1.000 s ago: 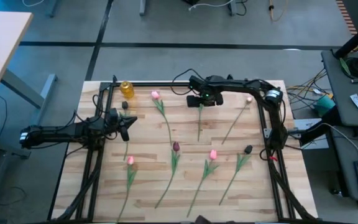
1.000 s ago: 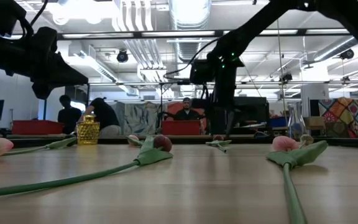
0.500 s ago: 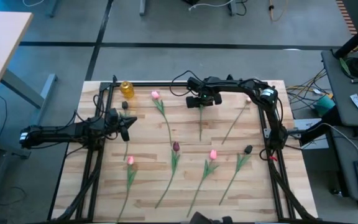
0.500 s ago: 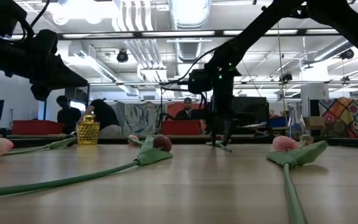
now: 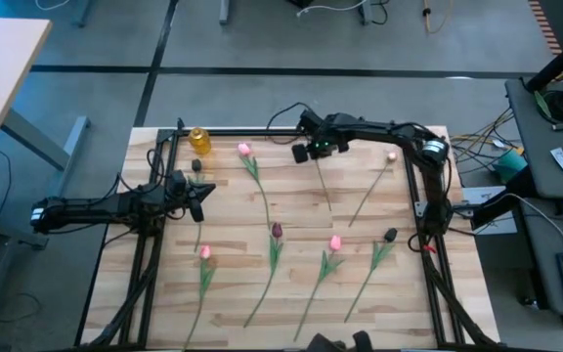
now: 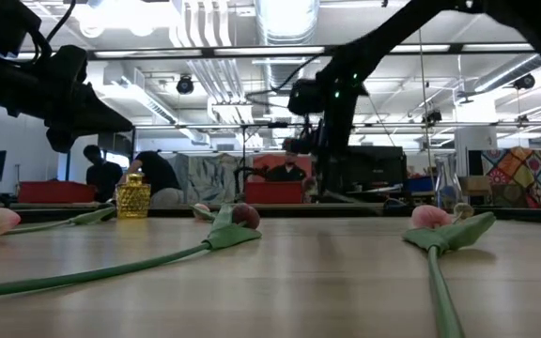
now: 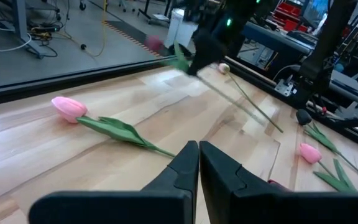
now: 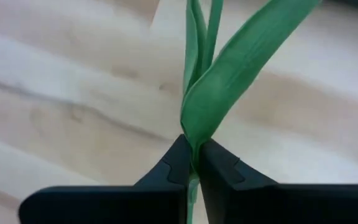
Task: Sort flowers into vase by color
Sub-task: Put the dark red tulip into the transparent vase
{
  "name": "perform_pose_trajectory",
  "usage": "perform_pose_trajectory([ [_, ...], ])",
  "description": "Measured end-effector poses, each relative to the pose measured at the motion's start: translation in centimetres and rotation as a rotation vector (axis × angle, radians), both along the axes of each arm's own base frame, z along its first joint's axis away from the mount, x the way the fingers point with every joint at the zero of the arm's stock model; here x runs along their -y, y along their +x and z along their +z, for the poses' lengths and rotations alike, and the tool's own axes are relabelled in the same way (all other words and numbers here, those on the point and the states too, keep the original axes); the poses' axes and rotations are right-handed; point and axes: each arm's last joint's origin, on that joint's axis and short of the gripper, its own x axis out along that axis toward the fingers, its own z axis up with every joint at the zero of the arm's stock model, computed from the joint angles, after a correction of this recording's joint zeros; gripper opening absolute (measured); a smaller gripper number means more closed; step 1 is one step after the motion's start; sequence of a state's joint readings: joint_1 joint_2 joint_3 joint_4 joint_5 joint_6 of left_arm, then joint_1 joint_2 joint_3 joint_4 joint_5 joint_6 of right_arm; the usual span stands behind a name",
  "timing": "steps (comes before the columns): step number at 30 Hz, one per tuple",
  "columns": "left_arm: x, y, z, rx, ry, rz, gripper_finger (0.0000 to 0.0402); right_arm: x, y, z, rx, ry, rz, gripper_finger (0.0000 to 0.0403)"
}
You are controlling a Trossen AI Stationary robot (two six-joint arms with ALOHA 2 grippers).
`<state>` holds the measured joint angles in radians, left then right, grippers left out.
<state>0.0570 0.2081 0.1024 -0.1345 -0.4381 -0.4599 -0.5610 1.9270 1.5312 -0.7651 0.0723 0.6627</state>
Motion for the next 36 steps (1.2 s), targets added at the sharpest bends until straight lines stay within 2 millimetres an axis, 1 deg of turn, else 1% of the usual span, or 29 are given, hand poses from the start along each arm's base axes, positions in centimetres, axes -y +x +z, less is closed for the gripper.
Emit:
perform_pose_trajectory([
  [2,0.0,0.0,0.0,0.001,-0.001,0.002,0.0,-0.2,-0.6,1.9,0.005,-0.069,0.01,0.0014],
  [7,0.0,0.0,0.0,0.0,0.004,0.019,0.0,-1.2,-2.7,8.0,0.041,-0.283,0.056,0.0013],
  [12,-0.1,0.0,0.1,0.01,0.011,0.024,0.0,-3.1,-6.3,13.3,0.058,-0.516,0.126,0.0013],
  [14,-0.1,0.0,0.3,0.026,0.013,0.024,0.0,-3.9,-8.0,14.9,0.097,-0.612,0.178,0.0013],
  [16,-0.1,0.0,0.3,0.027,0.023,0.022,0.0,-4.9,-9.5,16.0,0.148,-0.705,0.246,0.0012],
  [18,-0.1,0.0,0.4,0.025,0.036,0.019,0.0,-5.8,-11.3,16.7,0.209,-0.787,0.287,0.0012],
  [21,-0.1,0.1,0.4,0.027,0.039,0.019,0.0,-7.0,-13.9,17.1,0.249,-0.894,0.303,0.0012],
  [24,-0.1,0.1,0.4,0.028,0.039,0.019,0.0,-8.2,-16.3,17.0,0.23,-1.013,0.24,0.0012],
  [27,-0.1,0.1,0.4,0.028,0.039,0.019,0.0,-9.3,-18.2,16.8,0.207,-1.124,0.172,0.0012],
  [31,-0.1,0.1,0.4,0.028,0.039,0.019,0.0,-10.2,-20.1,16.1,0.194,-1.252,0.069,0.0012],
  [34,-0.1,0.1,0.4,0.028,0.039,0.019,0.0,-10.6,-20.9,15.2,0.181,-1.334,-0.003,0.0012],
  [36,-0.1,0.1,0.4,0.028,0.039,0.019,0.0,-10.6,-21.2,14.4,0.142,-1.372,-0.046,0.0012],
])
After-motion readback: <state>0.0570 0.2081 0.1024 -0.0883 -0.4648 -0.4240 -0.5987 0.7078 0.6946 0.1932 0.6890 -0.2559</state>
